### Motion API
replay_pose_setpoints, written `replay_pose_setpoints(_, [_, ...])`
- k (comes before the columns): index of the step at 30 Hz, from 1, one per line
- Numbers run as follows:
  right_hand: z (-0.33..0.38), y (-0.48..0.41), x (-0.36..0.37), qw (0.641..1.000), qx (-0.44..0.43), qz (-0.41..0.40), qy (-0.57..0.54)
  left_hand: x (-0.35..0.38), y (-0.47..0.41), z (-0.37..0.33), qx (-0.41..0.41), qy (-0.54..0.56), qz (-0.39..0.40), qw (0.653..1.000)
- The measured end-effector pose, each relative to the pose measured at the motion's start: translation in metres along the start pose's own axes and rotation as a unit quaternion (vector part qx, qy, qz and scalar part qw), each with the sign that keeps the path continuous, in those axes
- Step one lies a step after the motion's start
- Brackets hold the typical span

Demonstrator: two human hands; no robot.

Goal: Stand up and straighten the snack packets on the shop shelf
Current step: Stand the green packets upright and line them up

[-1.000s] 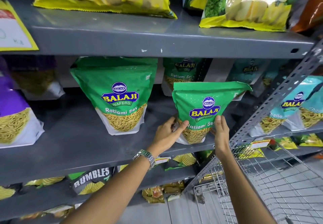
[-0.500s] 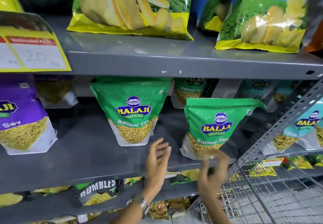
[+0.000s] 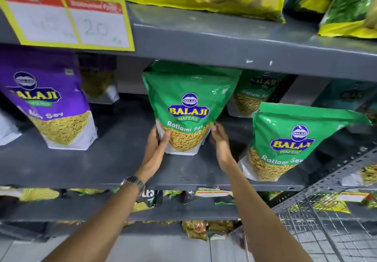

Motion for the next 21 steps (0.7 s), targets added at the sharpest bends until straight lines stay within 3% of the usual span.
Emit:
replay_pose_setpoints(5, [-0.008,0.013,0.003,0.999,-0.013,0.014,0.033,-0.007,0.009,-0.003,-0.009,-0.045,0.002,0.999])
replay_pose_setpoints(21, [-0.031,0.082,-0.005,0.999,-0.021,-0.027,0.019,-0.017,0.066,-0.017,-0.046,-0.009,0.033,0.998])
Point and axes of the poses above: each hand's wrist, its own y-axis away from the middle knuckle, its own x-axis out of the palm, z = x × y, the point moved 2 cm from there along -y, towards the middle knuckle, and after that the axes turned 13 degrees about x, right-handed, at the moved point
